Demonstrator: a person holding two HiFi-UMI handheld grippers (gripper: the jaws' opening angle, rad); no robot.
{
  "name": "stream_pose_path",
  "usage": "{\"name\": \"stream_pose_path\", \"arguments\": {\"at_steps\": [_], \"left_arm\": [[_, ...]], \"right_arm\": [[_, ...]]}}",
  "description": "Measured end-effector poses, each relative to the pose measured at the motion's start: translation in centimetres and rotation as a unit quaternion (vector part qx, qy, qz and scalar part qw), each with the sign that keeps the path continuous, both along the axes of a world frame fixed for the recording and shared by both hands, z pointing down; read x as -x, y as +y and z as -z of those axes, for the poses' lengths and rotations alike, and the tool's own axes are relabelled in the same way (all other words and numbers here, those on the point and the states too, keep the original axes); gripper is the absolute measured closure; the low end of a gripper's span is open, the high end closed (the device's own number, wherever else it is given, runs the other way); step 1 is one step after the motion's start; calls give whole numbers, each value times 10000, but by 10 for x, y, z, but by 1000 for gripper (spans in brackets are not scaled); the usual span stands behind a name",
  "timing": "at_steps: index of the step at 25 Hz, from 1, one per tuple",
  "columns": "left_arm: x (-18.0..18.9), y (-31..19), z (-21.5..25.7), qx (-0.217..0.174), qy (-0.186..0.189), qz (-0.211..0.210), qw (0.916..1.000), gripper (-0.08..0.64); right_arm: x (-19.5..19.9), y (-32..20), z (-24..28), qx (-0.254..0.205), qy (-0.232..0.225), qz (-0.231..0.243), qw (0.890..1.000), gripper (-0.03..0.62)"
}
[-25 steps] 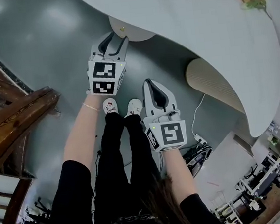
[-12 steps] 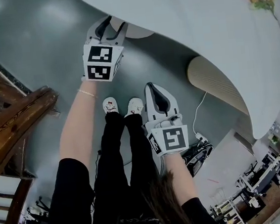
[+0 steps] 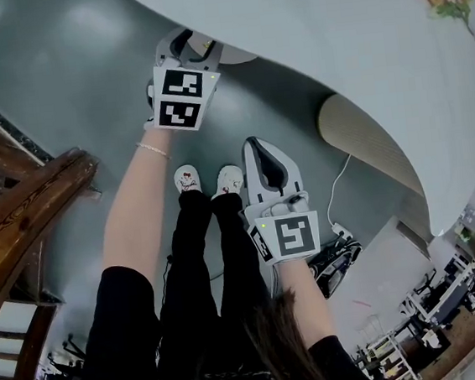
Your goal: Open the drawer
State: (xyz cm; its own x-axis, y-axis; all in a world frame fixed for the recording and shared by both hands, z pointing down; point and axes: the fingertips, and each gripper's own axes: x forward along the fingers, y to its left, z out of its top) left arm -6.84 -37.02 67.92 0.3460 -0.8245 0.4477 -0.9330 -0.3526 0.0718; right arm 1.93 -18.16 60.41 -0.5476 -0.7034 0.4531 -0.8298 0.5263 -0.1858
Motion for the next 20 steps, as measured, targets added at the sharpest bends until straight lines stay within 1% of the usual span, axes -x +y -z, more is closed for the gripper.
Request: {"name": "stream_pose_path", "arguments": {"at_steps": [3,8,9,10,11,14,18,20], "left_arm": [[0,-6,-2,18,-4,26,10000,364],[-2,-9,-4,21,18,-102,9999,364],[-2,-9,-4,4,13,-94,10000,369],[-2,-9,-4,-6,16,-82,10000,408],[-3,-9,-4,-3,28,-64,10000,425],[-4,-6,-6,68,45,-75,9999,430],[-2,-5,-5,136,-81,-225,9996,436],[0,-3,-4,126,-48,-195,9997,437]], "right_arm": [[0,-1,-1,31,7,-13,10000,566],[0,-4,1,74,-19,-51,10000,566],[0,-5,2,72,-29,-61,10000,566],[1,-6,4,61,-34,-72,9999,566],[2,-6,6,45,-32,-83,10000,566],[3,-7,12,9,-14,-132,9999,566],[1,-11,14,7,33,-190,9998,566],[3,-9,14,7,54,-181,9998,566]]}}
